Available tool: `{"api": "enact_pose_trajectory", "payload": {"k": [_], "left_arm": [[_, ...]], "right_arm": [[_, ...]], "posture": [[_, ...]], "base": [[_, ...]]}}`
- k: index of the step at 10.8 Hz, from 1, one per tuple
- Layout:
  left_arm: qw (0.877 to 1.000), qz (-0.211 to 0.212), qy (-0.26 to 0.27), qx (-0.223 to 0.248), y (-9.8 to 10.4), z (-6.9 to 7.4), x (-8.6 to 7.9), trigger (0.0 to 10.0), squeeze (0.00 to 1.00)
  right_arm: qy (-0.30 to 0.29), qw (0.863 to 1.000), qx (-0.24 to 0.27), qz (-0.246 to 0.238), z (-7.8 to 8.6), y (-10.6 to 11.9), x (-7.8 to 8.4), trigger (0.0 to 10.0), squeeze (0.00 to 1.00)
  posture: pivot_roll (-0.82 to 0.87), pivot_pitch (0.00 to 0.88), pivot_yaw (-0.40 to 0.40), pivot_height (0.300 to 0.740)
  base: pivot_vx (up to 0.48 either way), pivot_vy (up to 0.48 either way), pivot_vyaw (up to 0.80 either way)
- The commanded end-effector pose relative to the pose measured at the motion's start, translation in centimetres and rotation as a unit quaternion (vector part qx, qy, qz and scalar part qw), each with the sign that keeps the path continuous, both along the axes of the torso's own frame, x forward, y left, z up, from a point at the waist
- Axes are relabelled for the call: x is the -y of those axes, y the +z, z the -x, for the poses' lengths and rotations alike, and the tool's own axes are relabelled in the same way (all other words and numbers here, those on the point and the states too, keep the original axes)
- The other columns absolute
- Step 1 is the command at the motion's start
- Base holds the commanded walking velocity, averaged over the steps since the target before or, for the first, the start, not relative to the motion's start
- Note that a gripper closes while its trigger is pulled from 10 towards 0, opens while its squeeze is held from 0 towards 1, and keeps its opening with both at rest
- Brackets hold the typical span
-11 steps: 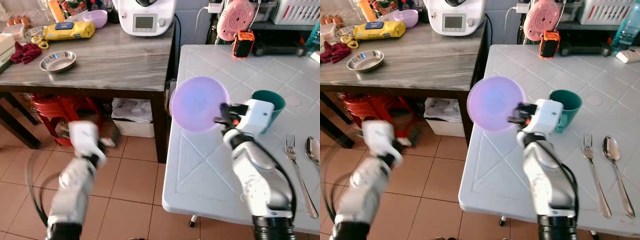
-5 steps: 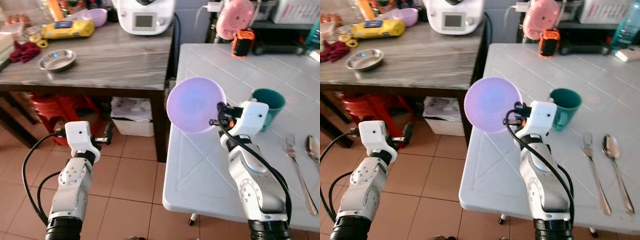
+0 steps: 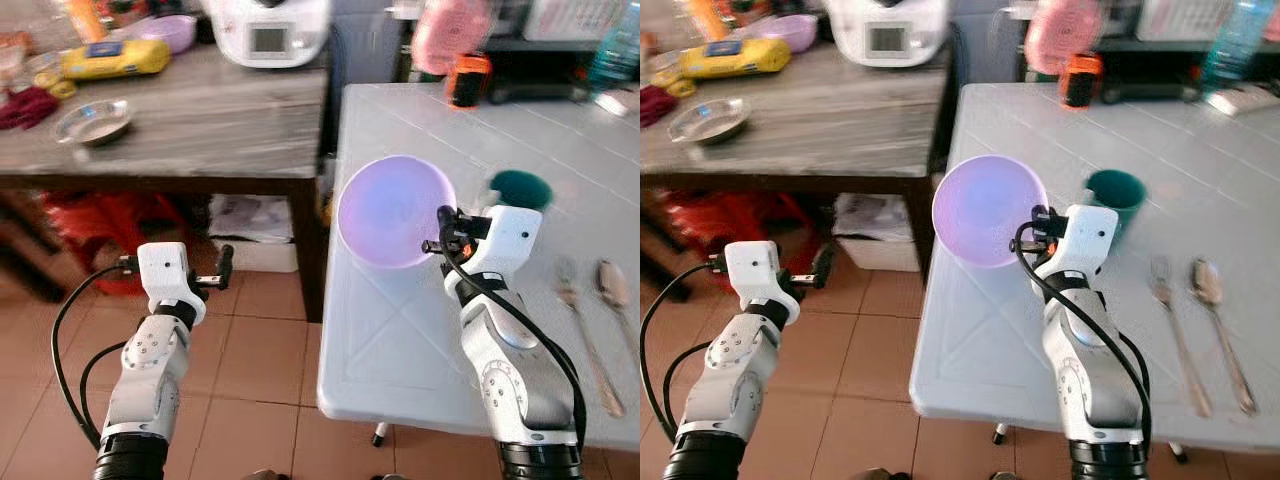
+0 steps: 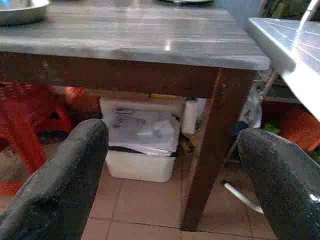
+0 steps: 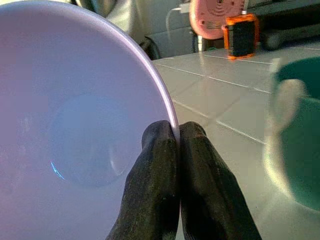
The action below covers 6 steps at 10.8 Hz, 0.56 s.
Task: Setting the table
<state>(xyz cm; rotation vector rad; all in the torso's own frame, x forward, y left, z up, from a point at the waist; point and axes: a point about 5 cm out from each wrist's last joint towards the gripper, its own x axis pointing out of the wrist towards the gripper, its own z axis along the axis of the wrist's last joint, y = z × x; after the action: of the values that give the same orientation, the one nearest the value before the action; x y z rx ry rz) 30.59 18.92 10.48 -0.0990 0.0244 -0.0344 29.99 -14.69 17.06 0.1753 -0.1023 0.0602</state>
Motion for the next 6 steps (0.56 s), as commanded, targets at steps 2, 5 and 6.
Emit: {"api": "enact_pose_trajectory", "payload": {"k": [2,5,6], "left_arm": [[1.0,-0.01,-0.001,0.0,0.02,0.22,-0.32,10.0,0.0],[1.0,-0.012,-0.006,0.0,0.01,0.31,-0.26,10.0,0.0],[1.0,-0.013,-0.007,0.0,-0.02,0.34,-0.27,10.0,0.0]], "right_arm": [[-0.002,1.0,0.009,0.0,0.2,0.26,-0.09,10.0,0.0],[-0.006,1.0,0.007,0.001,0.31,0.1,-0.05,10.0,0.0],[-0.007,1.0,0.007,0.001,0.32,0.1,-0.03,10.0,0.0]], "posture": [[-0.04,0.094,0.079,0.74],[-0.04,0.102,0.08,0.74],[-0.04,0.104,0.08,0.74]], "base": [[0.0,0.251,0.0],[0.0,0.252,0.0],[0.0,0.259,0.0]]}}
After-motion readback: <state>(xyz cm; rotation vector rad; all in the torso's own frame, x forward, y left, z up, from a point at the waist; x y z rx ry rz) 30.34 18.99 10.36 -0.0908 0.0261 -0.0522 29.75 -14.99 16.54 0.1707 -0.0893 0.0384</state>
